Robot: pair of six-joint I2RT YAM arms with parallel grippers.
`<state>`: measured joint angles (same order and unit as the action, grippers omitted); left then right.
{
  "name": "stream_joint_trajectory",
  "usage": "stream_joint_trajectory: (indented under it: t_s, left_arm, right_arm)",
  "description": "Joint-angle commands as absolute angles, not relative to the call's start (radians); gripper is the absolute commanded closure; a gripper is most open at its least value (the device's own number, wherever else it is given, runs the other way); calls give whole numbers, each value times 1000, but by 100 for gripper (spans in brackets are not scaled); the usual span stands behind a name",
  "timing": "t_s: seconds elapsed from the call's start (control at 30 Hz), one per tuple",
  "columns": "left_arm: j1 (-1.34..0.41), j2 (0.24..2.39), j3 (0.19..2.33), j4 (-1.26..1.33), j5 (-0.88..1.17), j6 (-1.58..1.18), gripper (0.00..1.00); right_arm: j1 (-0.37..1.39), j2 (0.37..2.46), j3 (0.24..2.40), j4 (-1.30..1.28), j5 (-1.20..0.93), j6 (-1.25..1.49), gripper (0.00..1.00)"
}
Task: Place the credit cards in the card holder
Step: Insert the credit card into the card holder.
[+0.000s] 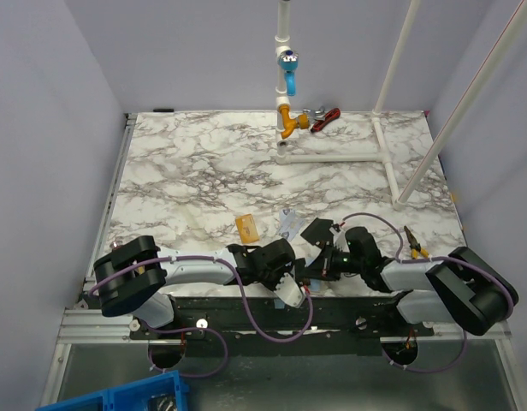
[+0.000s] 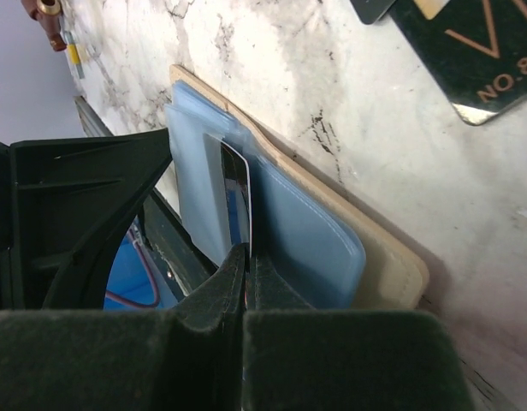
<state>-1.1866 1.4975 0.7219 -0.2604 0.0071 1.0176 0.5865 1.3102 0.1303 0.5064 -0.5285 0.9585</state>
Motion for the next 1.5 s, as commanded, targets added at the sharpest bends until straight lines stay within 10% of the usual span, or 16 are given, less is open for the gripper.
stream_joint_trajectory:
  t_s: [0.0,0.9,1.07,1.23,1.47]
  left_arm:
    - [-1192,1523,733,-296,16,997,100]
    - [-1229,1483,732,-380,107,927,100]
    - [-1232,1487,725,-365,92,933,100]
    - [-1220,1482,706,-321,58,949,100]
    - [-1186,1448,720,-309,99,899,100]
  right_arm:
    - [612,1356,131,426,-528,910,99]
    - [635,1397,242,370,-373,938,98]
    - [638,1332,274,228,-353,893,74]
    - [638,1227,336,5,-286,830,28]
    - [639,1210,407,-122,-265,810,25]
